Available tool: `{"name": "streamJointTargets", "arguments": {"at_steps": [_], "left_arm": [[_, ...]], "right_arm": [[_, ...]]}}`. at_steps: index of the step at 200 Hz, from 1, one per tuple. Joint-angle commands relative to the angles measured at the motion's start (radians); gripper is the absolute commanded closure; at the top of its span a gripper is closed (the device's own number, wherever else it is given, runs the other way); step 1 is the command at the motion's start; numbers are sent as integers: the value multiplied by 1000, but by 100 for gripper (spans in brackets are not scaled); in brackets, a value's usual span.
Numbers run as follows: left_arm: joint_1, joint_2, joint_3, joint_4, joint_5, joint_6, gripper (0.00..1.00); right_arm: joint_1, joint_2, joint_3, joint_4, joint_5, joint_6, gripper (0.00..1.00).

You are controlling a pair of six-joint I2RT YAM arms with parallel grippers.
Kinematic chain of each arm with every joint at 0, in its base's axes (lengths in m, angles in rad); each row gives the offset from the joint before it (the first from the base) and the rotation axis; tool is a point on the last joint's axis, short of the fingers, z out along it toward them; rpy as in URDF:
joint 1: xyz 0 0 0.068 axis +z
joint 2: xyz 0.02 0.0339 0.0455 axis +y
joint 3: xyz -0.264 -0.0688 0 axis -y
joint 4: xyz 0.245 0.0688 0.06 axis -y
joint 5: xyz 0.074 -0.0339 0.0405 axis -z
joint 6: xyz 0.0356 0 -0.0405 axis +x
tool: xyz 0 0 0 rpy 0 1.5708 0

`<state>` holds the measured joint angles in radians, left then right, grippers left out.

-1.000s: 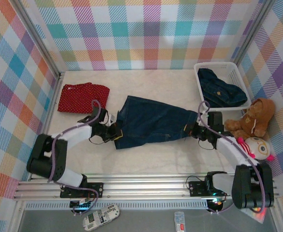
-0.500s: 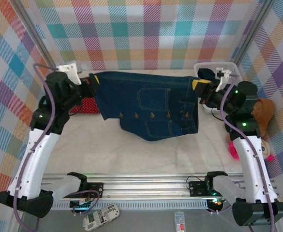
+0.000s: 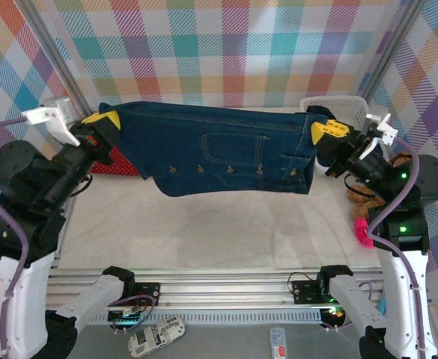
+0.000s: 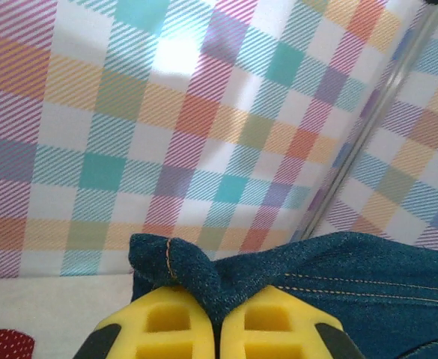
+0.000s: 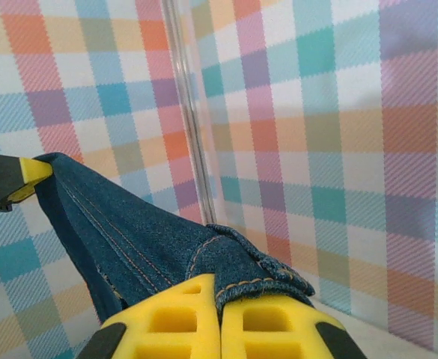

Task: Fold and stack the skirts

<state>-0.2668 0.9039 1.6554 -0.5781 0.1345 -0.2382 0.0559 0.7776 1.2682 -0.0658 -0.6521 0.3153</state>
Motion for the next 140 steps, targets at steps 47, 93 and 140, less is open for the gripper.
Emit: {"name": "streamJointTargets", "arguments": {"at_steps": [47,93,140], "left_arm": [[51,452,145,-74,-35,-20,100],[79,988,351,-75,-34,-7,68],[31,1252,663,-305,-3,-62,8]], "right_arm": [[-18,207,-186,118,262,19,100],[-18,738,-106,109,362,-49,60],[75,803,-55,-16,517,70,1]]}}
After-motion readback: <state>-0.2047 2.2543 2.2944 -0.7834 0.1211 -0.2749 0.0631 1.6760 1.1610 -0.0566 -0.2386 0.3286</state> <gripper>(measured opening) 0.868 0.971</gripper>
